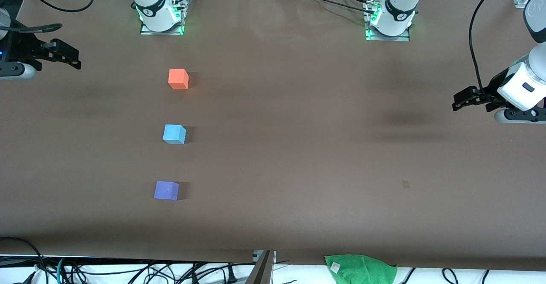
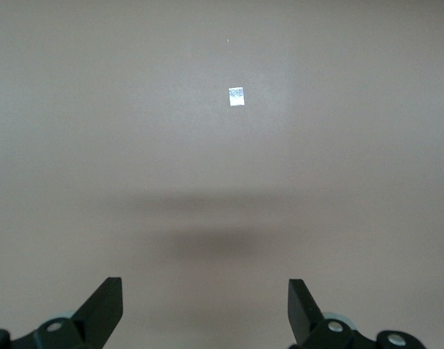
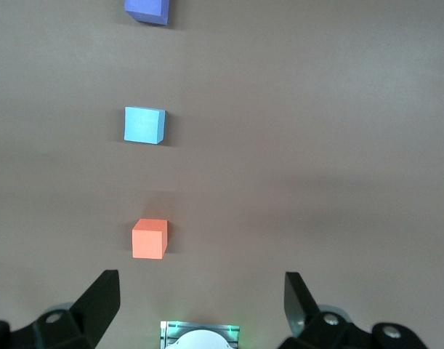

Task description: Place blue block between orange and purple blocks

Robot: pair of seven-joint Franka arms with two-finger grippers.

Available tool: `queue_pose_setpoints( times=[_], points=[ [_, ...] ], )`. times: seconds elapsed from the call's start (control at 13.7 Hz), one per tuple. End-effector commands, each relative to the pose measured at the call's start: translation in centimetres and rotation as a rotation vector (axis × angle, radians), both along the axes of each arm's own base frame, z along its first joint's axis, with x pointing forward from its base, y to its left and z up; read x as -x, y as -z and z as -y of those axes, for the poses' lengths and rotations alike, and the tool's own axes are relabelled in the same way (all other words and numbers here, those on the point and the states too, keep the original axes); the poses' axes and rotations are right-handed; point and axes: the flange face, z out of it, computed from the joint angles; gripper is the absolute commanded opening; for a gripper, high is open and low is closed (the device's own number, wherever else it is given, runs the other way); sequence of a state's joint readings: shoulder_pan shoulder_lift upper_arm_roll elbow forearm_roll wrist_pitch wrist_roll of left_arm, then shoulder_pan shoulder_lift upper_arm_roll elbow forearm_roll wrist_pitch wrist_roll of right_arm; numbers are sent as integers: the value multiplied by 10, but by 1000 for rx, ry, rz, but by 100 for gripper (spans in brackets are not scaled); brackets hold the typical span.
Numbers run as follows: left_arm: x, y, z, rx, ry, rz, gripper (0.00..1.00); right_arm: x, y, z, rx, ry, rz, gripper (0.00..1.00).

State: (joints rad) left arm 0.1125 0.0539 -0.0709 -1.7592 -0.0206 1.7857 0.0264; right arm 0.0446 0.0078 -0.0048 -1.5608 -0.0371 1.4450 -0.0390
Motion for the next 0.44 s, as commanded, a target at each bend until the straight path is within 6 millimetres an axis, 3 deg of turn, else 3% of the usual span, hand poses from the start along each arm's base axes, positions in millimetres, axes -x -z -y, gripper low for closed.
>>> queue_pose_setpoints(
  times=[0.0,0.36],
  points=[
    [5,-6,-1,6,5,-3,100,-1,-3,0,-19,7,2,100],
    [10,-8,-2,4,2,-8,100,-3,-1,5,-28,17,0,100]
  ],
)
